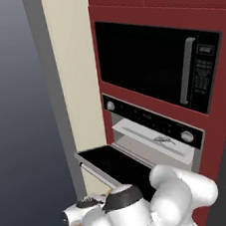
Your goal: Place the fish on the top rack of the oven, and slide the tray back inside. Close the oven door.
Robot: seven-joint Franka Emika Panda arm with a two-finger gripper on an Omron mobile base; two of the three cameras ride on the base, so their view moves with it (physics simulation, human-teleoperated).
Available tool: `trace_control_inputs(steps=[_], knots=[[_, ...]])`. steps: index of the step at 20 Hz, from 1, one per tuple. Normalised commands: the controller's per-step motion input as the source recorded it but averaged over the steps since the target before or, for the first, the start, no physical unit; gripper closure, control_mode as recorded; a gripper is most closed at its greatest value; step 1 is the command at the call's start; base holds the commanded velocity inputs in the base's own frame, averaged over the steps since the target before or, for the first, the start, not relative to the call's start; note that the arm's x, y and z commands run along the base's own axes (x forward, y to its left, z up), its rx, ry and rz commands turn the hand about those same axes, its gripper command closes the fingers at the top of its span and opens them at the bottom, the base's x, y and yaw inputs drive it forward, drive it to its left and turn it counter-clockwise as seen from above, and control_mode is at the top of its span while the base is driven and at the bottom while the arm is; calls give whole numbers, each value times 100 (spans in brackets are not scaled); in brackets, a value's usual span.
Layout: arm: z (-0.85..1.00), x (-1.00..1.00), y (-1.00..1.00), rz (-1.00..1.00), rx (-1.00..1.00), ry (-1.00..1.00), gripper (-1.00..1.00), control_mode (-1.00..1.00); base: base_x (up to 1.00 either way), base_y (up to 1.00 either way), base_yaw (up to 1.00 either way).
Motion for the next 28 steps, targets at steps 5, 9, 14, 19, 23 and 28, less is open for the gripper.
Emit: trace_control_inputs(steps=[5, 9, 14, 19, 23, 28], knots=[[-93, 0, 70, -33, -19, -15, -100, -100, 0, 0, 0], [-21, 0, -2, -27, -3, -4, -100, -100, 0, 0, 0], [-1, 5, -30, -3, 2, -3, -100, -100, 0, 0, 0], [-20, 0, -57, 4, 2, -17, -100, -100, 0, 0, 0], [-30, 8, -53, 18, 1, -23, -100, -100, 0, 0, 0], [-57, 53, -23, 14, 0, -25, -100, -100, 0, 0, 0]])
